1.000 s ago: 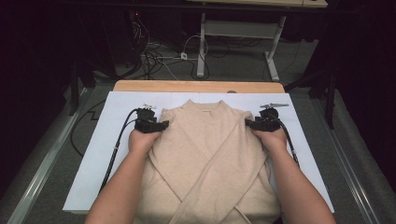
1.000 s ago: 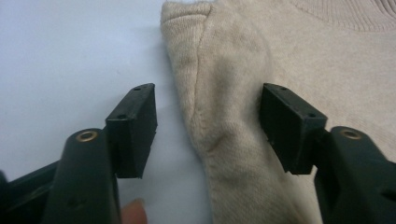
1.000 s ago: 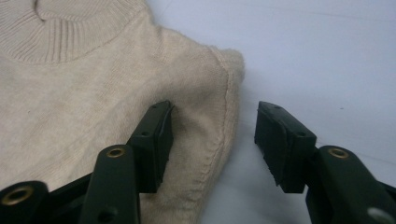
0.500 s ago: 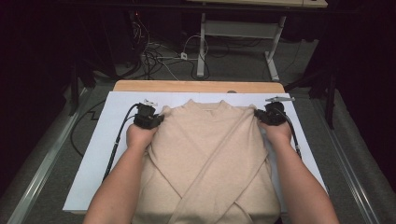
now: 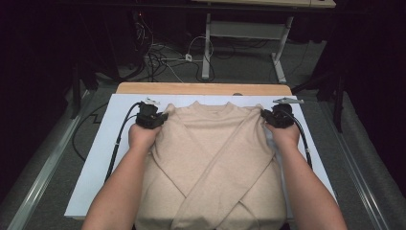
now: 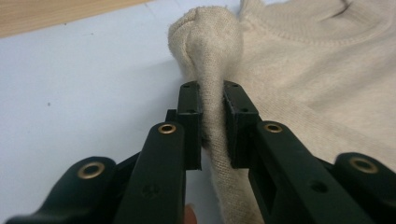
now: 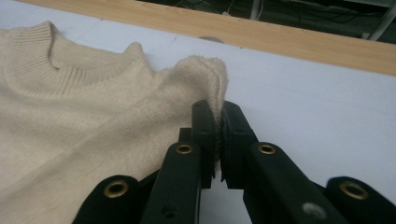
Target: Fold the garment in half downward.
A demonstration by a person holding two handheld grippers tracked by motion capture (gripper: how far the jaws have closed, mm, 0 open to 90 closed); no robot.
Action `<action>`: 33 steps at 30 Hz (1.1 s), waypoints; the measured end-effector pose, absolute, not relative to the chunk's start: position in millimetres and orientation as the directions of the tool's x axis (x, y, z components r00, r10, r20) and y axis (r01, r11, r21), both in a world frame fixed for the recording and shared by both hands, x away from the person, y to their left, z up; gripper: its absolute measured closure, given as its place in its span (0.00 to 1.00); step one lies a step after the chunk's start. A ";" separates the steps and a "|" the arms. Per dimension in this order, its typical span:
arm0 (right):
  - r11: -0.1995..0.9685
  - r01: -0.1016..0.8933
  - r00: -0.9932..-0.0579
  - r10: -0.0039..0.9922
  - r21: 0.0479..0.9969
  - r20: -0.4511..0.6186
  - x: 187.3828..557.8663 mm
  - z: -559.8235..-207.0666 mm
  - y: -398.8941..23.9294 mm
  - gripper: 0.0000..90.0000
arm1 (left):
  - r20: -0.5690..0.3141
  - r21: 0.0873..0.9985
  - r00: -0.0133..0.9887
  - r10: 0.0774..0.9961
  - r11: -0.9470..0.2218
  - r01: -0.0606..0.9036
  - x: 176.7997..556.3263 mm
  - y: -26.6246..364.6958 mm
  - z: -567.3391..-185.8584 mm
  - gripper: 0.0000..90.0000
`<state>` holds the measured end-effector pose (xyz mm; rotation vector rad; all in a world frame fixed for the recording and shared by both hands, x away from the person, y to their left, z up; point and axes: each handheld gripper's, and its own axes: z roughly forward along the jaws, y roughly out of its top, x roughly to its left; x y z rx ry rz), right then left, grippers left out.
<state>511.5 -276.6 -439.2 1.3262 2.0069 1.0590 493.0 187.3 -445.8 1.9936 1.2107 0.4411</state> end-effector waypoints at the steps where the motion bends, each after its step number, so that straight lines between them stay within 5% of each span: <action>1: 0.223 0.520 -0.398 0.917 0.824 0.003 507.2 -439.5 -277.6 0.97 | -0.076 0.746 0.501 0.862 -0.284 0.602 489.5 187.3 -443.8 0.86; 33: 0.265 0.361 -0.521 0.852 0.894 -0.042 334.6 -425.8 -287.2 0.96 | -0.097 0.844 0.646 0.757 -0.281 0.456 317.3 205.2 -441.9 0.86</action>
